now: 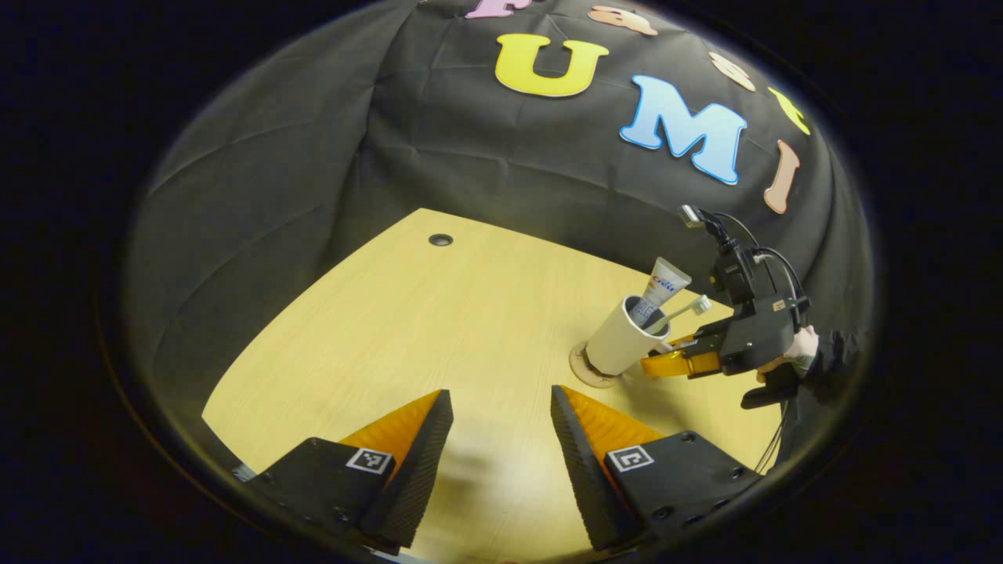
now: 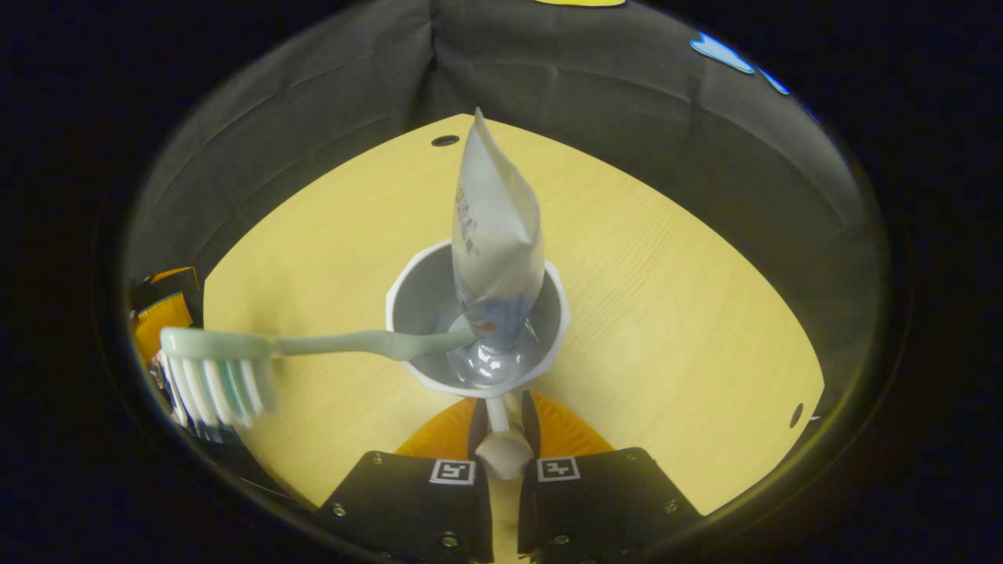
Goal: Put the toothbrush and toothpaste on the desktop into the cup, then pick up the cup and place it on the coaster on the desktop.
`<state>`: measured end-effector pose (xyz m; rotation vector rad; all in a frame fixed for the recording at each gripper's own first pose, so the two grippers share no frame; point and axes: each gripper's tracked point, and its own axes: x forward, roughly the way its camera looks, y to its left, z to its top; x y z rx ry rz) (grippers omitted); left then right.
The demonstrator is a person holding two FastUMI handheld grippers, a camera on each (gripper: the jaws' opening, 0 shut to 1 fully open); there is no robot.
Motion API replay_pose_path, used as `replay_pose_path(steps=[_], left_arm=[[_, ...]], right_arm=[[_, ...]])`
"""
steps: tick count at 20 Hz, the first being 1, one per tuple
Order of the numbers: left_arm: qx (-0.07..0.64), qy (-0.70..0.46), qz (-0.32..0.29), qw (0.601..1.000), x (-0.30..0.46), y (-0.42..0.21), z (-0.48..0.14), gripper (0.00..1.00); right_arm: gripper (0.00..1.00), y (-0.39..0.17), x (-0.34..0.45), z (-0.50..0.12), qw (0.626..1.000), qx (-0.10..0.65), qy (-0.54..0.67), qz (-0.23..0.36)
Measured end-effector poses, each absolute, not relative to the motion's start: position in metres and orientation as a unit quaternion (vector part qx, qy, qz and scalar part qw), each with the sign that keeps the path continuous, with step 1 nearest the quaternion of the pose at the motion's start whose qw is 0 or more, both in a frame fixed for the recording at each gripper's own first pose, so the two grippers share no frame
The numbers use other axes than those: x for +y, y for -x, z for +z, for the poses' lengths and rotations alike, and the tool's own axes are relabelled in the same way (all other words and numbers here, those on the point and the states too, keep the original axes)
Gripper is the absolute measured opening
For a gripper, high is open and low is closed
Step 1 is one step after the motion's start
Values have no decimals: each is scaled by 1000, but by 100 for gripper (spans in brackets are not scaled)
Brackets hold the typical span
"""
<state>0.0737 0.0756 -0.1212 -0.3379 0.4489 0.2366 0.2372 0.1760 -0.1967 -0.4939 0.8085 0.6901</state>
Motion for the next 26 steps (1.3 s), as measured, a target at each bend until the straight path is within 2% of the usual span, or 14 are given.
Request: replay_pose_path(steps=[13,16,21,26], left_arm=[[220,163,119,955,69,-76,-110,84],[219,161,117,955,64,-76,-109,84],[217,155,113,957,55,-80,-108,84],[216,150,100,960,45,-89,-110,84]], right_arm=[[14,-237,178,-198,830,386,249,317],[17,-236,181,-199,830,390,241,317],[29,-238,182,-198,833,383,240,320],[28,-238,184,-194,841,372,224,322]])
